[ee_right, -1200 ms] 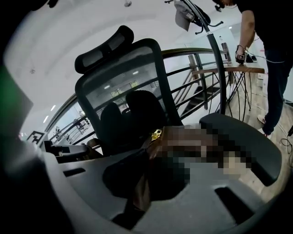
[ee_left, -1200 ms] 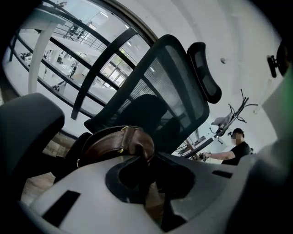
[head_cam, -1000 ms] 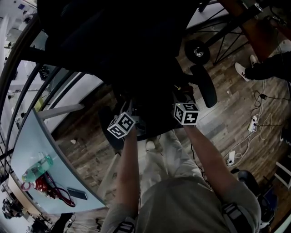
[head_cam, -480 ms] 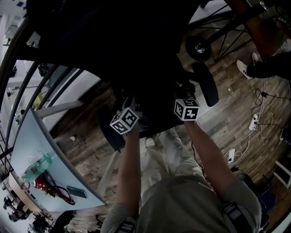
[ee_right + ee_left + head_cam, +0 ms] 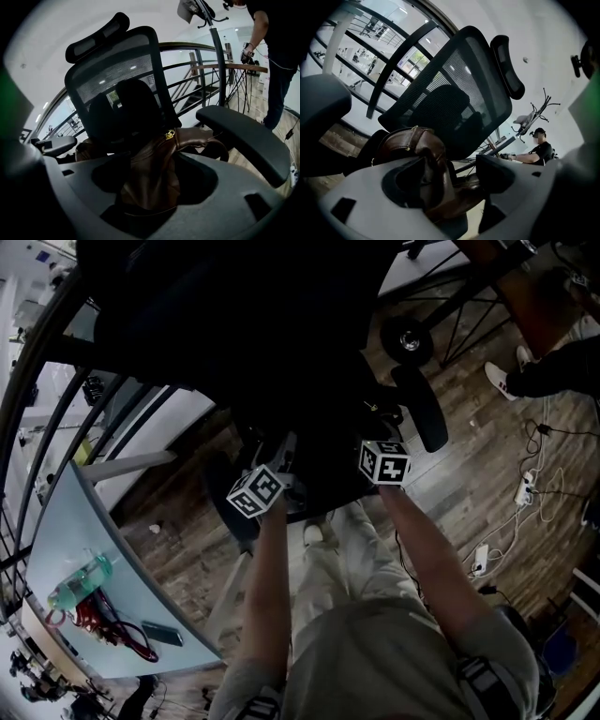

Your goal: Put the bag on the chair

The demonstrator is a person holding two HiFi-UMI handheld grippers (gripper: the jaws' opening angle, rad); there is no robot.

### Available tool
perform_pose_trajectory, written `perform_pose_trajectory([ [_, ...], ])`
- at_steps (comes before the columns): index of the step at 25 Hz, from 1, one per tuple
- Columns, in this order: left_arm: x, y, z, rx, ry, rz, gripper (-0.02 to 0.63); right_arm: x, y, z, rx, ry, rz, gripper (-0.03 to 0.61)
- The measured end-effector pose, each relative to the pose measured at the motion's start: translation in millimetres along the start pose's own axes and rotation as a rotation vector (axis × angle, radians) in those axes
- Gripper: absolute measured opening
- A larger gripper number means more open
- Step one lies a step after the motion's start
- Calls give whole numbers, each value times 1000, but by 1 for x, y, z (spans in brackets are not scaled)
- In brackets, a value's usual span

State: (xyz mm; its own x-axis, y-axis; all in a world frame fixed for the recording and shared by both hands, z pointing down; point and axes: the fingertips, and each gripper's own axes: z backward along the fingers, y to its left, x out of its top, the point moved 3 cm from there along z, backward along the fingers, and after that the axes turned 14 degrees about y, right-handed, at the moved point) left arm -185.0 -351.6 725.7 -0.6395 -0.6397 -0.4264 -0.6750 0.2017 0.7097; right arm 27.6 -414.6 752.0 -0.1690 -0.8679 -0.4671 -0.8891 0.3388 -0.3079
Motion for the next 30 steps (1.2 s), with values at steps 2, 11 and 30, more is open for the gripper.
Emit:
perform_pose_trajectory([
  [2, -2, -3, 7, -7, 4, 0, 321, -2, 1, 7, -3, -6, -17, 256],
  [11, -25, -29, 44, -30, 37, -44, 319, -9, 9, 61, -13, -76, -53, 256],
  [30, -59, -119, 177, -82, -16, -228, 29, -68, 106, 218, 134, -253, -84, 58],
])
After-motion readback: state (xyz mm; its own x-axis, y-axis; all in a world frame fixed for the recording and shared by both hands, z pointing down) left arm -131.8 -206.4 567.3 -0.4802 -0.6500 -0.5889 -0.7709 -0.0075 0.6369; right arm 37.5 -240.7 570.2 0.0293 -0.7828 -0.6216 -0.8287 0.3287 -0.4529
